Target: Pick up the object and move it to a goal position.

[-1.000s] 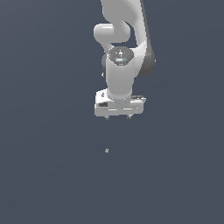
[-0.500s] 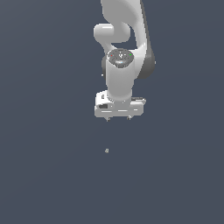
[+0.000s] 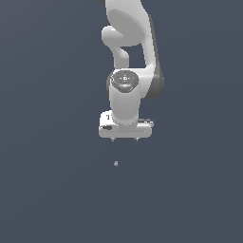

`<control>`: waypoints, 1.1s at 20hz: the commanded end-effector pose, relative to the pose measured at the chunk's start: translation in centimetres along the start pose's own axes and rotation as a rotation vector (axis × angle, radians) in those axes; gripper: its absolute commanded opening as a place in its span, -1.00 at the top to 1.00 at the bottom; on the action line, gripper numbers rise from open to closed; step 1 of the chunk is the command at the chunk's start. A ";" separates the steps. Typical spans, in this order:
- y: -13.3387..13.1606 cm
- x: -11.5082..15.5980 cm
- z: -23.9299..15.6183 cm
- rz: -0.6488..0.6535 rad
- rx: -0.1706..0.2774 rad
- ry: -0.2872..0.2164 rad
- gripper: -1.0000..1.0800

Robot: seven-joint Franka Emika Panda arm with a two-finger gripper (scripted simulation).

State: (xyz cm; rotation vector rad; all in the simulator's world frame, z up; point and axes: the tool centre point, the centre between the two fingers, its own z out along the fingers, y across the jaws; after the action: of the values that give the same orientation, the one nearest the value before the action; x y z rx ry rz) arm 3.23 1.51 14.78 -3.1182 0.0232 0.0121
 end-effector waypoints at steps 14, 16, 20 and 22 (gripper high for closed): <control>3.8 5.5 7.8 0.132 -0.019 0.008 -0.92; 4.0 5.7 8.2 0.139 -0.021 0.009 -0.92; 4.2 5.9 8.7 0.146 -0.023 0.010 -0.92; 4.2 5.8 8.7 0.145 -0.022 0.008 -0.92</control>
State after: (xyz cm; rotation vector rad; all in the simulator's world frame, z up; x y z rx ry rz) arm 8.93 -2.54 5.93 -3.1313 0.2506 0.0028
